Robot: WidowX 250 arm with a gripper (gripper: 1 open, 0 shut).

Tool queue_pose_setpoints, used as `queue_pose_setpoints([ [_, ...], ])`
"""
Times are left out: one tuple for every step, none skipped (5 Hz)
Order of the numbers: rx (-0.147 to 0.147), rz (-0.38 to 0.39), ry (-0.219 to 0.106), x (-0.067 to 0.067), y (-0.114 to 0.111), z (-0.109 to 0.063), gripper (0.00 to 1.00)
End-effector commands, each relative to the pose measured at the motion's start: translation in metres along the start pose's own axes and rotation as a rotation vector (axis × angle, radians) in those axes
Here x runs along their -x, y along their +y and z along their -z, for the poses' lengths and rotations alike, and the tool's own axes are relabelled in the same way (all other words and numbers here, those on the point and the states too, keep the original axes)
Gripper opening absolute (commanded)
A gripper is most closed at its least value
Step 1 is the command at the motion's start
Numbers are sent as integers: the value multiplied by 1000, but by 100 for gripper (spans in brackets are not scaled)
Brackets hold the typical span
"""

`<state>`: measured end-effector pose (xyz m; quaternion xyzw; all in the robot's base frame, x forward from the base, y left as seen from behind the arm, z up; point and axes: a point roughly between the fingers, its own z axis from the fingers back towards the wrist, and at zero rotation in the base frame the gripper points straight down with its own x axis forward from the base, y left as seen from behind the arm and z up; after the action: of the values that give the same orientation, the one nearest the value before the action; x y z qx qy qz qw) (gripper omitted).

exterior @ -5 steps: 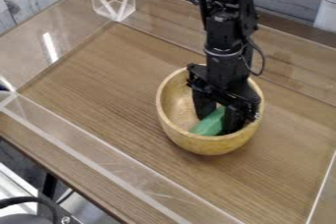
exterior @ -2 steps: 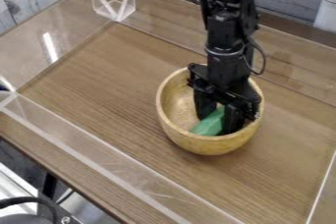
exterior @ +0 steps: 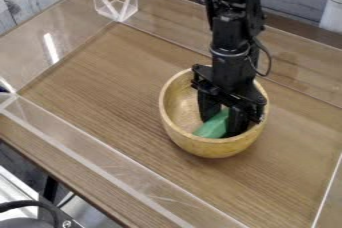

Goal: Remove the green block from inside the brown bowl and put it on the table

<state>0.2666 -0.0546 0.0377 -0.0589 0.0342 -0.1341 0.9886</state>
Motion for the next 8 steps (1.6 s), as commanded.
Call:
queue_pose_setpoints([
  [-7,32,-68,-10,-10,-20,0],
  [-8,31,-83,-11,-11,-27,0],
  [-3,56,-87,-13,-22,-28,0],
  [3,104,-82,-19,-40,-23,0],
  [8,162,-72,-25,-65,-16,0],
  [7,141,-65,-24,-55,-14,0],
  [7,146,-54,-24,-56,-9,0],
  [8,151,-45,-23,-57,-6,0],
])
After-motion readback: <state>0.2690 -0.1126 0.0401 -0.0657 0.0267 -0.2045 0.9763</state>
